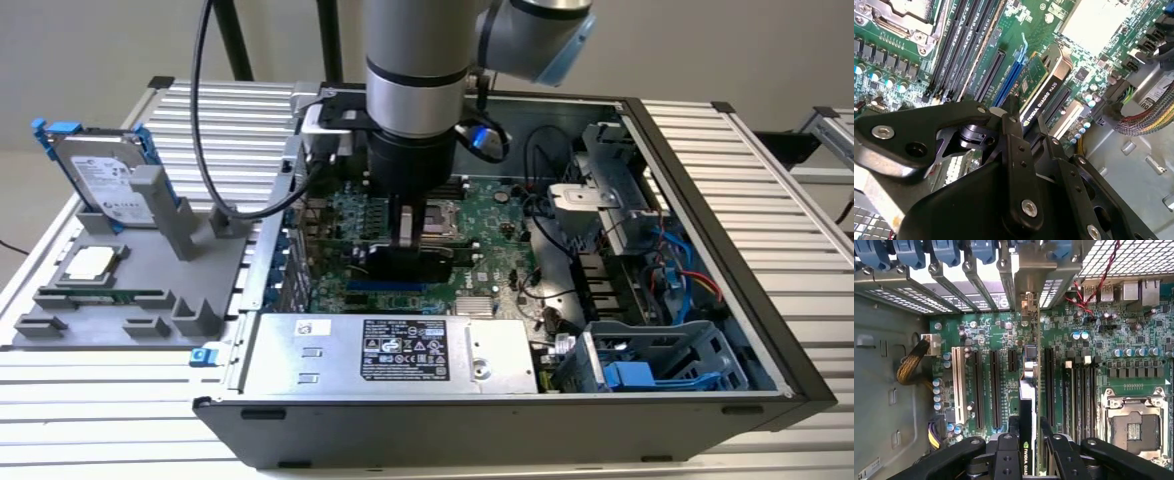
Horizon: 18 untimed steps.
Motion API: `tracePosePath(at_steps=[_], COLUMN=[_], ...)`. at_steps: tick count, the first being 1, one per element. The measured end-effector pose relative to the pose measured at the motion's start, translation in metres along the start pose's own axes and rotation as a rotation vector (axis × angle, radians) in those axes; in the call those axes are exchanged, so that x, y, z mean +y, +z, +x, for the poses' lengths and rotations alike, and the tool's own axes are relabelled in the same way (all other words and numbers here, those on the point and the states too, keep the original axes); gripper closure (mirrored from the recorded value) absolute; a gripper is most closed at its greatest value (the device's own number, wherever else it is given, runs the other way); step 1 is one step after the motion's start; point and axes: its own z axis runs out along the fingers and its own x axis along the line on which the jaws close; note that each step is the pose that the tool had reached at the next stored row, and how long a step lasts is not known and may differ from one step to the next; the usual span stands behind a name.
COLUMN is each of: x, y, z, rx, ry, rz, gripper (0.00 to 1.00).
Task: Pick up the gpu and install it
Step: 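Insert the gpu into the slot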
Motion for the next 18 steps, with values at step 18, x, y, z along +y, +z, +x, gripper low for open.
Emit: tracePosePath(at_steps=[18], x=[0.0012], y=[0.0044], z=[-0.0007], rx=[-0.0001], ry=[0.002], rz=[-0.0004], gripper=[1.0])
